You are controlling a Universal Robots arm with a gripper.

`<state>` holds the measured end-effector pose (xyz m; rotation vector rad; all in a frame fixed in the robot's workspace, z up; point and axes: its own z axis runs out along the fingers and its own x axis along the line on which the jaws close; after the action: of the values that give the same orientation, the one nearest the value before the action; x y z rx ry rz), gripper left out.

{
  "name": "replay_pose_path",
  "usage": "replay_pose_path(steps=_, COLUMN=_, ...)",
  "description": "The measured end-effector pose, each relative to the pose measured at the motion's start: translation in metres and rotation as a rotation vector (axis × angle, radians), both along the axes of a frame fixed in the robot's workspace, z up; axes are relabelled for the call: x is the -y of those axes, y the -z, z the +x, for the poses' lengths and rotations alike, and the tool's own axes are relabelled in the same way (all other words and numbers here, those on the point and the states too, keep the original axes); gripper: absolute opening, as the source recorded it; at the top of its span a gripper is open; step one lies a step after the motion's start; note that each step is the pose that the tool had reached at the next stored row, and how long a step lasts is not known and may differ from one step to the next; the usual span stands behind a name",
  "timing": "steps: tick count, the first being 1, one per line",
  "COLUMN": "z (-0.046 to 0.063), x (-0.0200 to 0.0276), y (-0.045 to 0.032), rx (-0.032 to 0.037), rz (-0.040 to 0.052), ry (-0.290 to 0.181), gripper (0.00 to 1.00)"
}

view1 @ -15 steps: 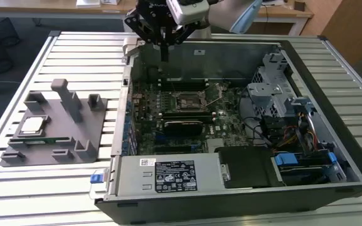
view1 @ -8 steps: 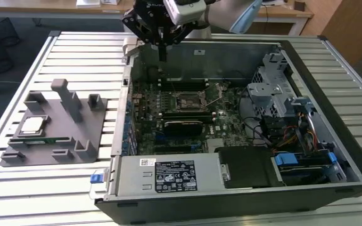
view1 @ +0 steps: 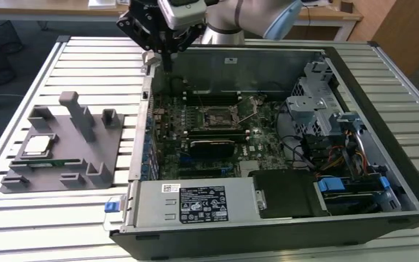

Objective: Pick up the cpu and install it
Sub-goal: 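Reach for the cpu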

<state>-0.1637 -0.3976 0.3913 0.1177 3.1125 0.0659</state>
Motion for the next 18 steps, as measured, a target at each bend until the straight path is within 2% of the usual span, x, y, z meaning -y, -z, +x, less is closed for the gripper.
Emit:
replay_pose_path(steps=5, z=-0.021, x=-0.0004, y=0.0014, rx=0.0, rz=-0.0002, ry=0.0, gripper=0.11)
replay_pose_path(steps=18, z=-0.059, x=-0.0005, y=0.0027, rx=-0.0001, rz=-0.0002, ry=0.0, gripper=0.11)
